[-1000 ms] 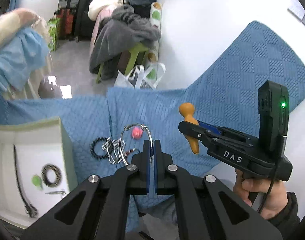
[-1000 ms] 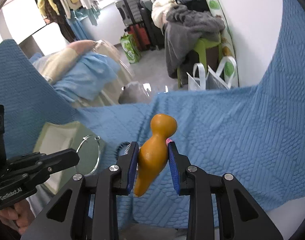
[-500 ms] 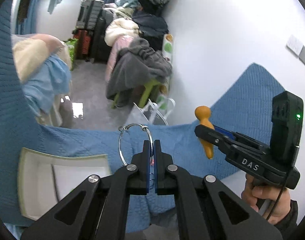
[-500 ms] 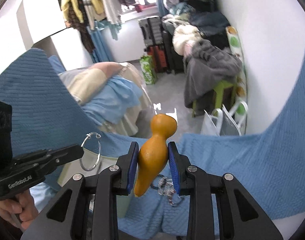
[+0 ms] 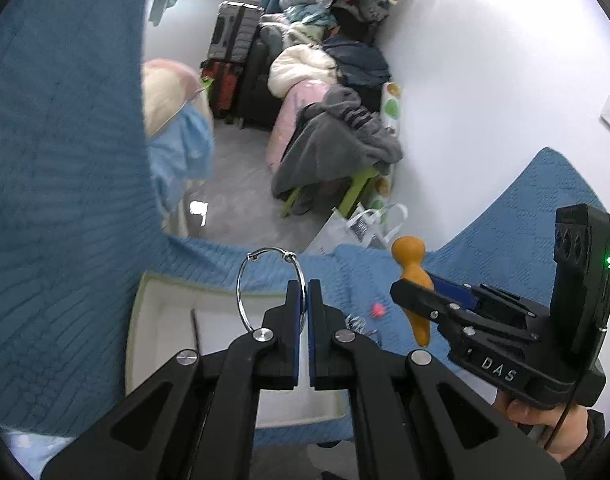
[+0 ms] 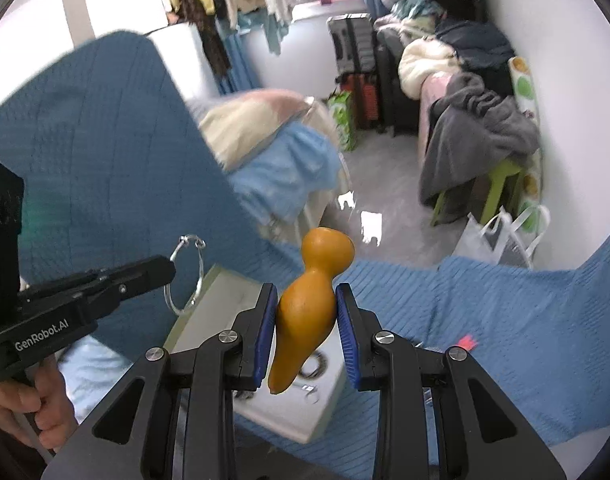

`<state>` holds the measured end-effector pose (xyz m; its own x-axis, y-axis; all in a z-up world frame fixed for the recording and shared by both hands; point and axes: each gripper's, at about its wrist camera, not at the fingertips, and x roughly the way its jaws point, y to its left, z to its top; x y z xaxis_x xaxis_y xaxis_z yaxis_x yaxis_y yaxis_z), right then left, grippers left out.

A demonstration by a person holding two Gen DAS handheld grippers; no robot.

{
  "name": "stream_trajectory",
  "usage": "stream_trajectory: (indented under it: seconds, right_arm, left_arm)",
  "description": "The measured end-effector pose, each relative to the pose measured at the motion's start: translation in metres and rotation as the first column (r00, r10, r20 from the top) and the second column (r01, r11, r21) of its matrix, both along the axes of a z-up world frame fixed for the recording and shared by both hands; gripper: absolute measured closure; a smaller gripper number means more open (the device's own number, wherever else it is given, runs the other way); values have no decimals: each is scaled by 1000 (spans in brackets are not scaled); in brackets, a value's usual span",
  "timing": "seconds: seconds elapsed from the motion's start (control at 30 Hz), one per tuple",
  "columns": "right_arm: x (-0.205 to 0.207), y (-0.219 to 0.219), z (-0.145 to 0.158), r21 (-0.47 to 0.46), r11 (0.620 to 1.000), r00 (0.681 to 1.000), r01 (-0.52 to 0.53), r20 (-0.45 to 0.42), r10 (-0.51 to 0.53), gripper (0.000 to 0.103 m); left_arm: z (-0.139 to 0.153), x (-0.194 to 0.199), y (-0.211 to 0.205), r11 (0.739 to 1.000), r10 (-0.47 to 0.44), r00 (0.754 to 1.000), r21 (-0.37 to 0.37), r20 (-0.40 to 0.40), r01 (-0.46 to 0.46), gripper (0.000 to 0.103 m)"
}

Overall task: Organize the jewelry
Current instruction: 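Lift both held items and carry them over the green box, then open the right gripper dropping the gourd while the left drops the hoop ring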

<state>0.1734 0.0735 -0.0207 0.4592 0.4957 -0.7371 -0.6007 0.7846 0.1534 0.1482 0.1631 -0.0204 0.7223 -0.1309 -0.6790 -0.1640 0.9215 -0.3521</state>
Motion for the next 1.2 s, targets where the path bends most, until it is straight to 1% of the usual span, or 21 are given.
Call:
stream_trajectory:
  seconds: [0.13,0.23,0.33,0.43,0.5,0.6,0.7,0.83,0.87,0.93,1.0,1.03,1.07,1.13,1.2]
  right_arm:
    - [-11,20,-32,-41,999,999,-22,-41,20,76]
    - [-16,30,-54,-62,997,998,-35,-60,32,76]
    - [-20,34,-74,-78,996,997,-33,-65,28,76]
    - [-22,33,-99,-93,995,995,-21,-96,12,76]
    - [-24,33,-111,-109,994,994,-23,-113,10,76]
    - [-30,33,-127,-136,990,993,-25,-121,8,76]
    - [-32,33,-135,-143,989,991,-26,-131,8,75]
    - [-33,35,-135,-143,989,990,-43,-137,23,75]
    - [-33,36,-134,-140,989,990,-46,-137,27,71]
    - [-34,37,-129,-128,991,991,-50,-131,34,63]
    - [-35,36,-123,-115,992,991,-58,-123,44,63]
    - [-34,36,-119,-112,992,992,-61,-120,48,63]
    - [-34,35,-116,-109,992,992,-64,-114,52,63]
    - [-35,30,-105,-93,993,995,-68,-84,60,63]
    - [-35,23,-93,-82,995,997,-62,-48,58,63]
  left_arm:
    - [-28,-9,13,1000,8,999,-15,-39,-9,101]
    - [-46,-8,16,1000,1,999,-18,-53,-2,101]
    - [-68,-9,18,1000,3,996,-4,-86,-4,101]
    - [-88,-11,18,1000,-3,993,-27,-121,0,101]
    - [-106,-12,16,999,-18,988,-30,-154,14,101]
    - [-125,-14,11,999,-27,981,-37,-193,21,101]
    - [-133,-18,8,999,-32,976,-46,-215,23,101]
    - [-130,-18,7,998,-39,975,-53,-220,28,101]
    - [-129,-18,7,999,-36,975,-46,-218,26,100]
    - [-123,-19,7,1000,6,974,0,-227,-6,99]
    - [-117,-21,9,1000,30,975,9,-221,-29,86]
    - [-113,-22,9,999,35,977,8,-211,-34,70]
    - [-108,-24,9,999,45,980,15,-193,-43,59]
    - [-95,-26,5,997,59,986,53,-158,-51,57]
    - [-88,-25,1,997,52,989,59,-141,-45,57]
